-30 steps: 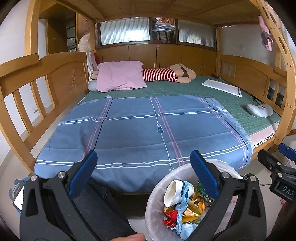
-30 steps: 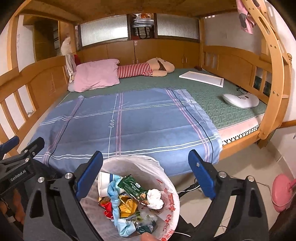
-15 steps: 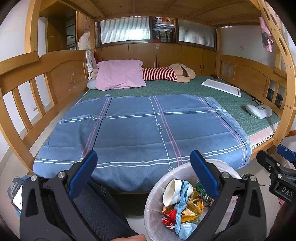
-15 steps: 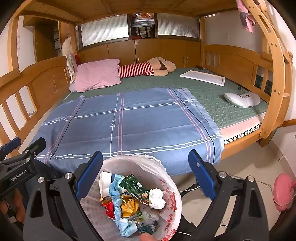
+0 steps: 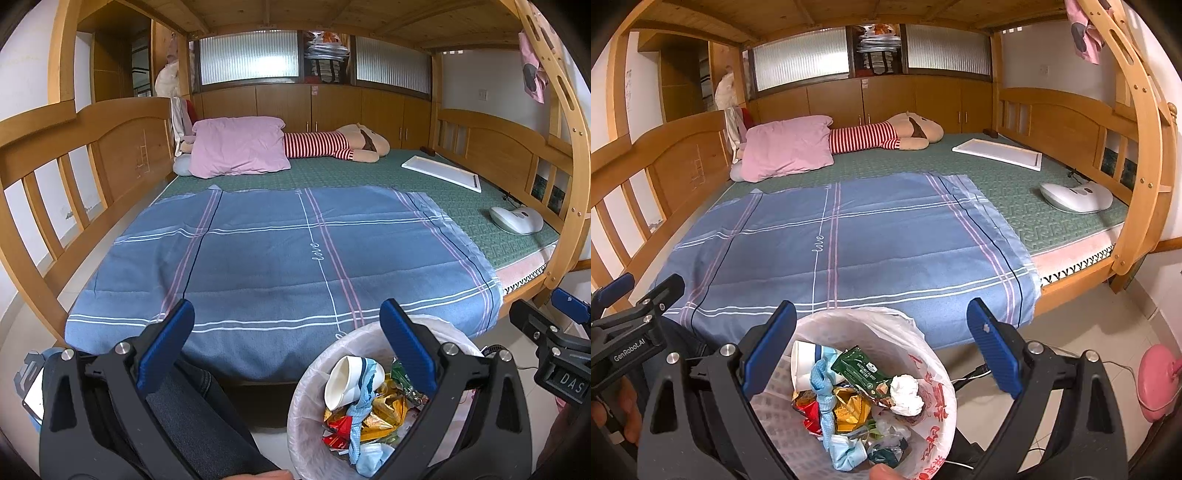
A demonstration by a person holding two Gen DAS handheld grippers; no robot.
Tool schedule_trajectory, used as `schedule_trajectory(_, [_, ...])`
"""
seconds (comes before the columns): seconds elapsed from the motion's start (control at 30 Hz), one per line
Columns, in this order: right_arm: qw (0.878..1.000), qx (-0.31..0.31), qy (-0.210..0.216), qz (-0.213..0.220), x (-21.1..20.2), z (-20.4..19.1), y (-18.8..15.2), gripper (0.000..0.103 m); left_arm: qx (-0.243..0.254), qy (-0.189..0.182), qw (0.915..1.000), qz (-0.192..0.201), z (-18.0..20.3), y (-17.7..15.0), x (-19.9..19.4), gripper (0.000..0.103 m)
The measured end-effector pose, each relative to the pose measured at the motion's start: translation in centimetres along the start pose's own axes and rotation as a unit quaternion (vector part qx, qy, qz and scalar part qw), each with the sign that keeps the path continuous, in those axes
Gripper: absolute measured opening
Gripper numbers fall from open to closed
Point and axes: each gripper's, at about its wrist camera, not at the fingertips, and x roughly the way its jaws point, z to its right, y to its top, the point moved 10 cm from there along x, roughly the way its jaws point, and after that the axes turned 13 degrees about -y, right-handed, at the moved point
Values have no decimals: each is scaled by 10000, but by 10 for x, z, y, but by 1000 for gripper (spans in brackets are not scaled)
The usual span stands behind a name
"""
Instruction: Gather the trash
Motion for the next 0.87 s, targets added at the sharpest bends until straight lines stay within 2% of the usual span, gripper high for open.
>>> schedule_trajectory(0.53, [10000, -12, 6, -4, 1, -3, 1, 91, 58, -12, 10000, 38, 0, 1, 1, 100])
schedule_trajectory(0.87, [9997, 214, -9, -69, 5, 3, 2, 93, -43, -42, 9999, -107, -6, -3, 8, 100])
